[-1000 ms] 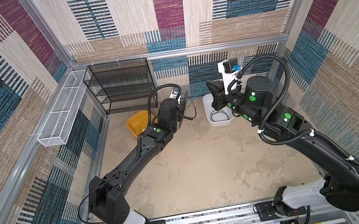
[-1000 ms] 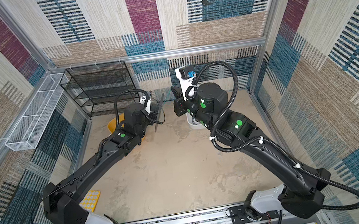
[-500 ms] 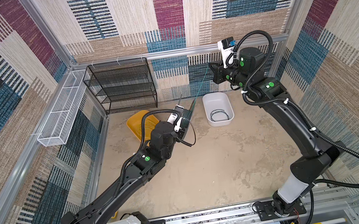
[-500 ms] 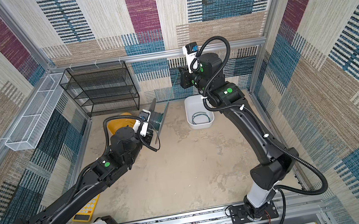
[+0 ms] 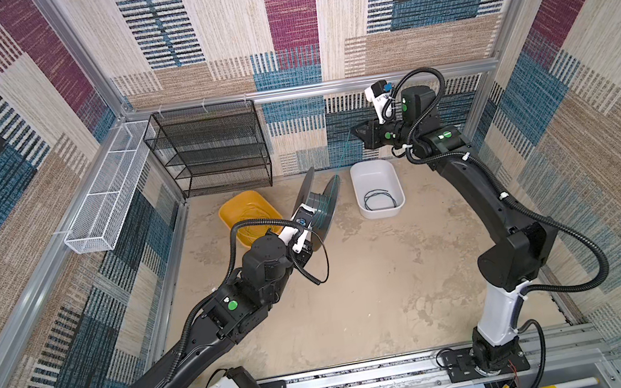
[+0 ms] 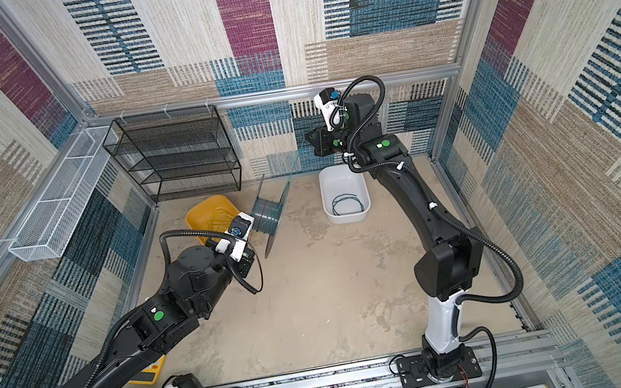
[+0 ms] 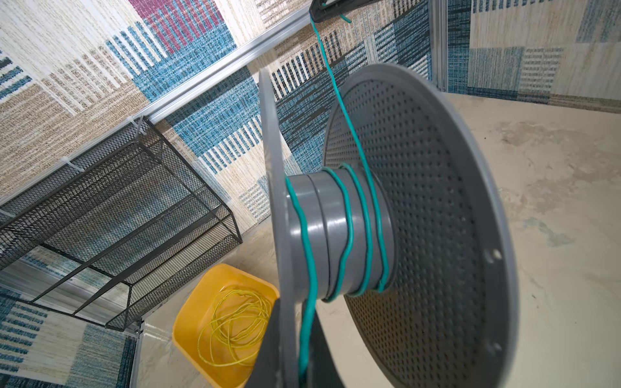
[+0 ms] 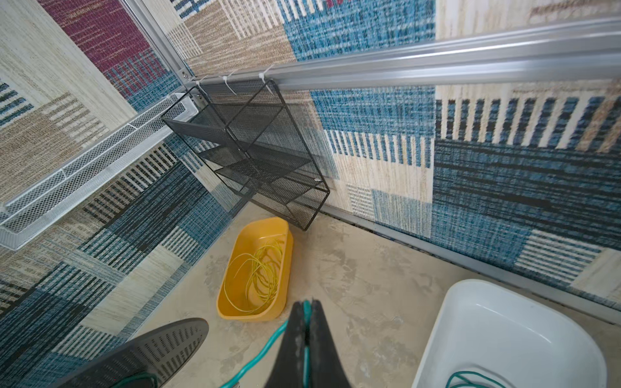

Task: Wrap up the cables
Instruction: 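Swing the spool down with the left gripper while the right pulls cable taut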

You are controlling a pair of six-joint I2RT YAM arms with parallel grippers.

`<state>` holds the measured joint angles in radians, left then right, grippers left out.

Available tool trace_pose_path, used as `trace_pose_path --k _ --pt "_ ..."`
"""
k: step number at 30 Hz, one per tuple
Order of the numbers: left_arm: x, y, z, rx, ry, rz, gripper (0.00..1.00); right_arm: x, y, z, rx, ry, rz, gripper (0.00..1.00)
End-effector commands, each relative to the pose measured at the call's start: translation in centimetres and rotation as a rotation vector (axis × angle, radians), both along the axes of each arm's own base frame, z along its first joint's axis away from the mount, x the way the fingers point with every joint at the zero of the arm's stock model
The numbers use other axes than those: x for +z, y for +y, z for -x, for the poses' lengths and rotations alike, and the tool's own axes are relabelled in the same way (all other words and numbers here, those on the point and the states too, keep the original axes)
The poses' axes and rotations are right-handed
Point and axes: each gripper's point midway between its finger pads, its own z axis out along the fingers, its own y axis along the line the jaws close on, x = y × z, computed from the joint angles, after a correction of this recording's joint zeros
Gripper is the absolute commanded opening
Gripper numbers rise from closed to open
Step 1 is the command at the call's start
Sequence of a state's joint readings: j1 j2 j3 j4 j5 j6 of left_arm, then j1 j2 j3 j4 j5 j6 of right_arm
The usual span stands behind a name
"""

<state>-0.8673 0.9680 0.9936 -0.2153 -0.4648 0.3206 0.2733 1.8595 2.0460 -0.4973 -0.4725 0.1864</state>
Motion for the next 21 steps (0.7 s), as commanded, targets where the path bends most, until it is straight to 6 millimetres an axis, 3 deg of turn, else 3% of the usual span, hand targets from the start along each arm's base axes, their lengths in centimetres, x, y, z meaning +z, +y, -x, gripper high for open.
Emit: trace_pose_path --k 1,11,21 --pt "-5.2 0.5 2.5 -0.106 0.151 -0.211 0.0 5.2 -5.2 -4.6 -0.298 -0.262 -0.052 0.0" --pt "-3.9 -0.6 3.6 -0.184 0.163 -0.118 0.0 0.5 -5.3 -4.8 -0.276 -0.195 -0.044 0.0" --pt "-2.5 -1.6 4.9 -0.267 0.218 0.002 0.0 -4.1 -5.5 -3.4 -0.229 -0.154 -0.027 0.0"
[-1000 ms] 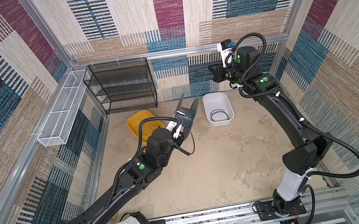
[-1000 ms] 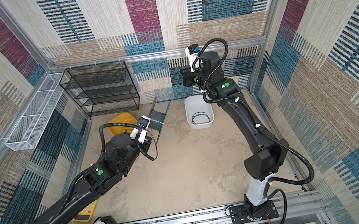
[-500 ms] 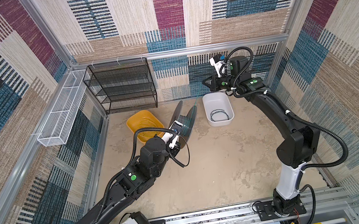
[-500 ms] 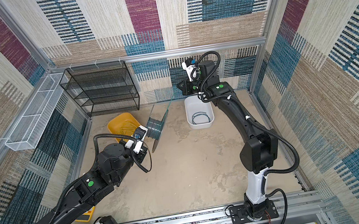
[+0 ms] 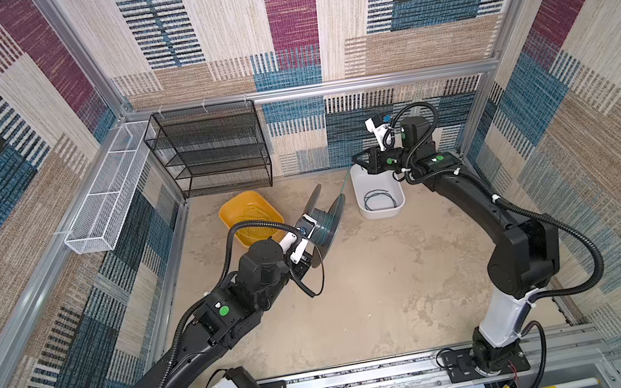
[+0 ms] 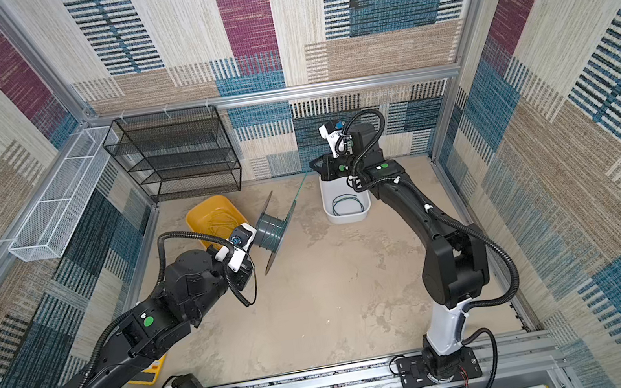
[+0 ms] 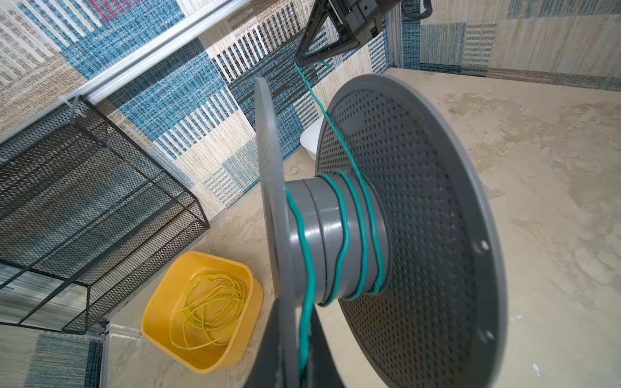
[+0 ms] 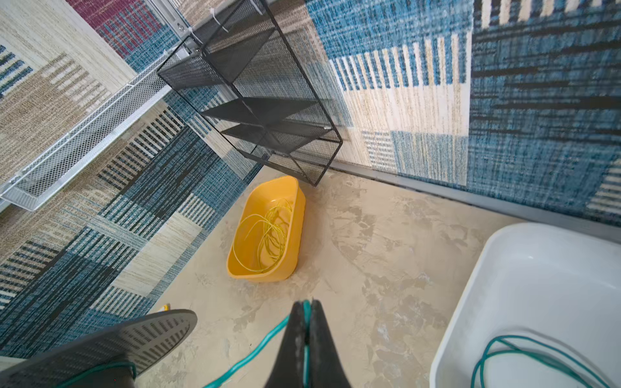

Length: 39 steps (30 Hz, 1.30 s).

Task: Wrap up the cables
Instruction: 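Swing the spool down with the left gripper while the right pulls cable taut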

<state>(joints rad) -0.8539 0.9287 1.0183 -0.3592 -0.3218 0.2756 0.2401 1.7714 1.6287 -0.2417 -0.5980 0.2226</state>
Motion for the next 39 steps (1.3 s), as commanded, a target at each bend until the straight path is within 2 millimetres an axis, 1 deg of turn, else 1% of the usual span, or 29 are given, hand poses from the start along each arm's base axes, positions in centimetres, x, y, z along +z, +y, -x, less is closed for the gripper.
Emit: trace_pose_path --k 1,7,12,20,24,27,30,36,39 --pt "-1.1 -1.3 3.0 -0.167 0.116 0.013 0.0 3.1 -5.3 -4.6 -0.302 -0.236 0.03 0.0" --pt "1.2 -1.4 2.7 -0.177 0.132 0.139 0.0 0.2 -5.2 -3.6 -0.285 -0.206 0.021 0.0" --pt "3.6 -1.6 1.6 -0.179 0.15 0.29 0.0 -2.0 -4.6 -1.9 -0.24 -0.18 -0.019 0.0" --pt "8.2 -0.3 -2.7 -0.132 0.169 0.548 0.0 -7.3 -4.1 1.4 -0.222 -0.092 -0.058 0.0" --pt "9.8 0.3 -5.1 -0.072 0.158 0.658 0.0 -9.5 -2.6 3.1 -0.196 -0.06 -0.069 0.0" --pt "11.0 0.5 -6.7 -0.025 0.133 0.737 0.0 -10.8 -0.7 4.5 -0.169 -0.048 -0.064 0.0" --pt "11.8 1.1 -8.4 0.042 0.11 0.813 0.0 -11.4 1.1 5.9 -0.143 -0.041 -0.076 0.0" --pt "12.0 3.0 -11.4 0.21 0.045 0.922 0.0 -11.0 3.5 8.9 -0.13 -0.033 -0.148 0.0" --pt "11.9 3.5 -12.6 0.277 0.012 0.961 0.0 -11.0 5.5 10.5 -0.113 -0.029 -0.159 0.0"
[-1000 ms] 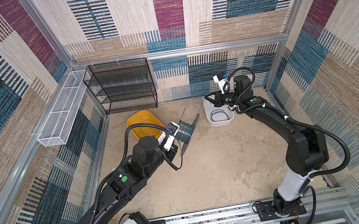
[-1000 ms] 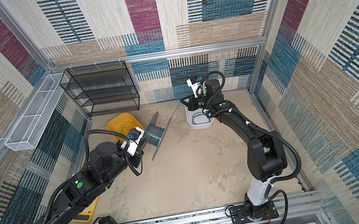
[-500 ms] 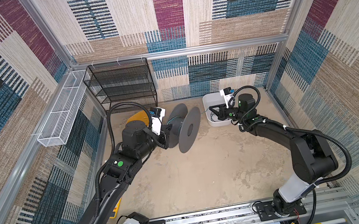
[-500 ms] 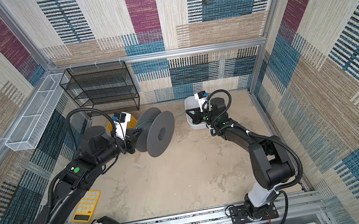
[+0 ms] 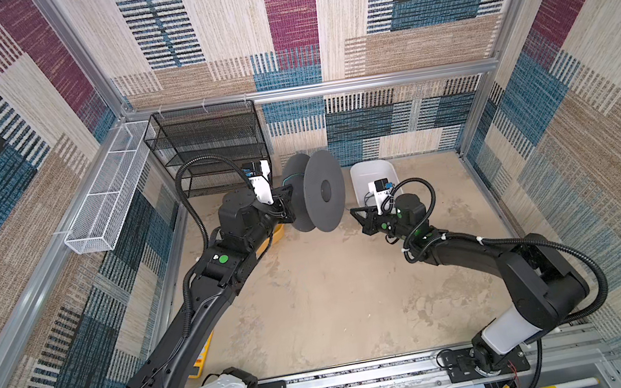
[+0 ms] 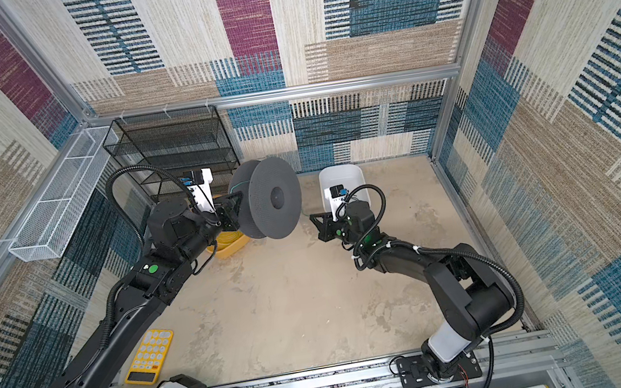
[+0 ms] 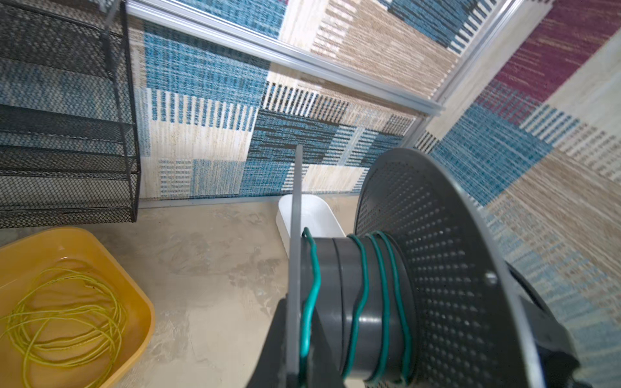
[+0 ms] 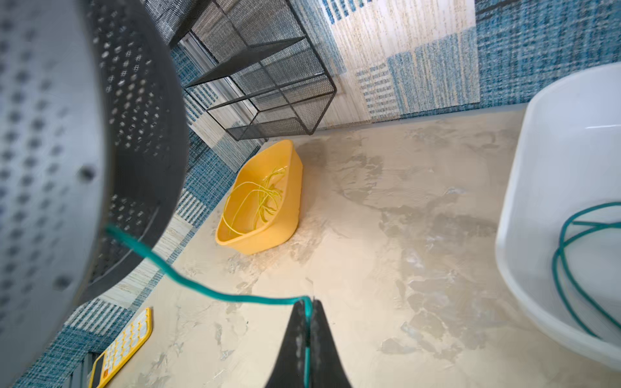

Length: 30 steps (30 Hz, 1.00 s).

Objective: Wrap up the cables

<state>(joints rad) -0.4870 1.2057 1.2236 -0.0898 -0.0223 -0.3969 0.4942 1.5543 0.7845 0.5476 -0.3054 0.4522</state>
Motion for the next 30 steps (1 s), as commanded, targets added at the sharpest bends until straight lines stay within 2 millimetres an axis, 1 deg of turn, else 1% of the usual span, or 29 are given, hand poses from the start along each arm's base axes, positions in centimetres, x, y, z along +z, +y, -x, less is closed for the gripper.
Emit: trace_pose_path --k 1,3,6,12,13,15,16,18,24,27,30 --pt "5.5 1.6 -1.7 0.152 -0.176 0.175 0.0 0.9 1.4 1.1 -0.019 -0.015 -0.042 0.0" --pt "5.4 1.4 -2.3 0.199 -0.188 0.152 0.0 1.1 2.5 2.2 -0.012 -0.016 -0.054 0.0" --pt "4.9 1.2 -3.5 0.262 -0.182 0.115 0.0 2.1 3.5 3.4 -0.027 -0.048 -0.054 0.0" --pt "3.3 0.6 -5.2 0.351 -0.145 0.008 0.0 5.4 3.9 5.7 -0.066 -0.131 -0.055 0.0" --pt "3.0 0.5 -5.5 0.361 -0.14 -0.009 0.0 6.0 4.2 6.1 -0.058 -0.145 -0.055 0.0" --pt "2.5 0.2 -6.0 0.378 -0.123 -0.041 0.0 6.5 4.7 6.7 -0.05 -0.155 -0.047 0.0" --pt "1.9 0.0 -6.3 0.383 -0.112 -0.066 0.0 7.0 5.0 7.1 -0.043 -0.172 -0.038 0.0" --pt "1.4 -0.3 -6.8 0.398 -0.097 -0.101 0.0 7.6 5.3 7.4 -0.046 -0.192 -0.01 0.0" --pt "0.1 -1.4 -7.9 0.409 -0.072 -0.211 0.0 10.6 6.1 8.7 -0.032 -0.259 0.024 0.0" --pt "-0.6 -2.2 -8.1 0.394 -0.075 -0.273 0.0 11.8 6.3 8.7 -0.027 -0.281 0.057 0.0" --pt "-1.7 -3.0 -8.4 0.366 -0.067 -0.338 0.0 13.1 6.4 8.8 -0.014 -0.306 0.074 0.0"
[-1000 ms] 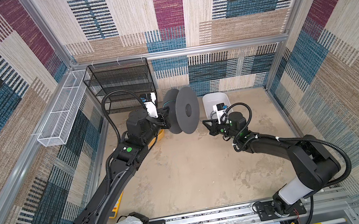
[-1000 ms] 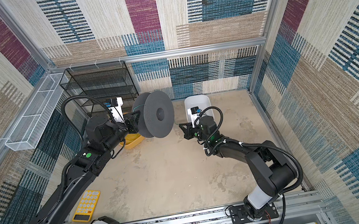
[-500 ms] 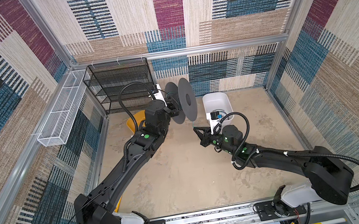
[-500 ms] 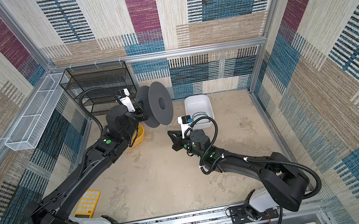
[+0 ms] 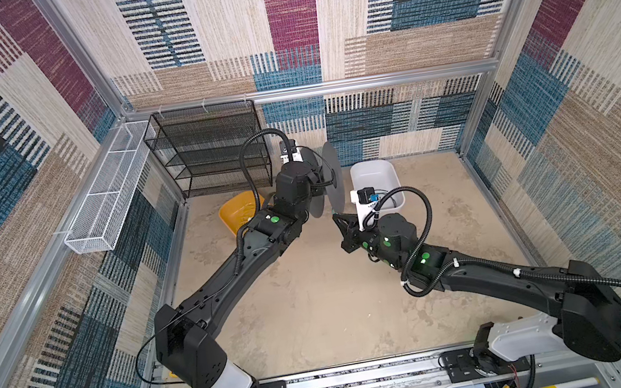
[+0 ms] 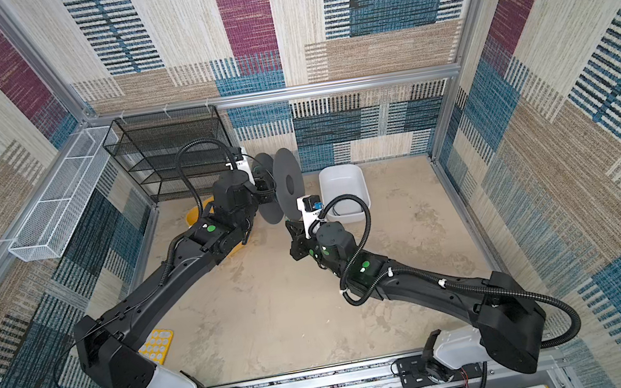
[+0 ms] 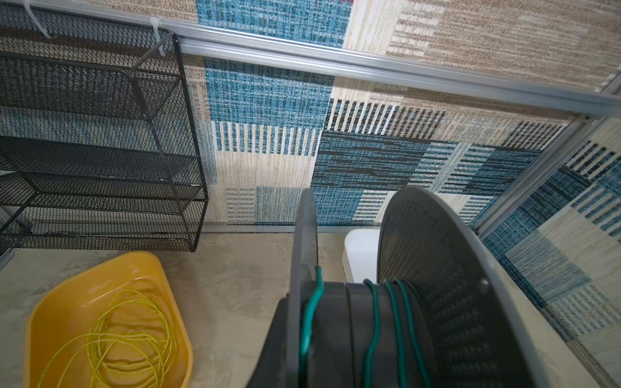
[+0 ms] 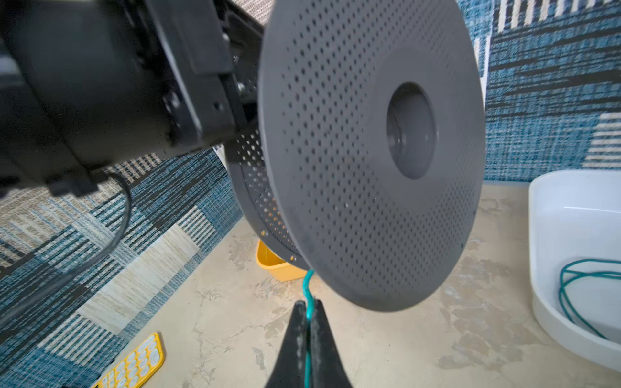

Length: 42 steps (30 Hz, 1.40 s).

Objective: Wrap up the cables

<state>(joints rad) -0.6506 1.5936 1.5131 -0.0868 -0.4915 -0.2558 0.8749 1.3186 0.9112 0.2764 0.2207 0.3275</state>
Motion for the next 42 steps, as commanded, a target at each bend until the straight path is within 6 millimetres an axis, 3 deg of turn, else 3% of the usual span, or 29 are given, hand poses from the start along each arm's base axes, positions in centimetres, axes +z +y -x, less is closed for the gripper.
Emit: trace_pose_path --k 1,9,13,20,28,33,42 --pt "0.4 1.2 -0.9 0.082 -0.051 -0.103 0.0 3.8 1.4 1.5 0.109 -0.1 -0.017 0.0" --pt "-2.3 -0.3 -0.4 0.037 -0.055 -0.267 0.0 6.7 1.7 3.0 0.186 -0.132 -0.038 0.0" --pt "-3.1 -1.0 0.3 0.011 -0.087 -0.313 0.0 6.6 2.0 3.3 0.209 -0.11 -0.058 0.0" --pt "-4.5 -2.1 2.7 -0.067 -0.08 -0.292 0.0 3.8 0.8 3.0 0.175 -0.05 -0.101 0.0" --pt "-10.5 0.1 6.5 -0.035 0.119 -0.274 0.0 -1.1 -1.8 2.0 0.193 0.121 -0.181 0.0" --pt "-13.3 0.5 8.1 0.047 0.176 -0.31 0.0 -2.6 -0.6 3.2 0.289 0.193 -0.202 0.0" --pt "-15.1 -1.2 8.4 0.142 0.151 -0.405 0.0 -4.7 0.0 4.7 0.361 0.291 -0.251 0.0"
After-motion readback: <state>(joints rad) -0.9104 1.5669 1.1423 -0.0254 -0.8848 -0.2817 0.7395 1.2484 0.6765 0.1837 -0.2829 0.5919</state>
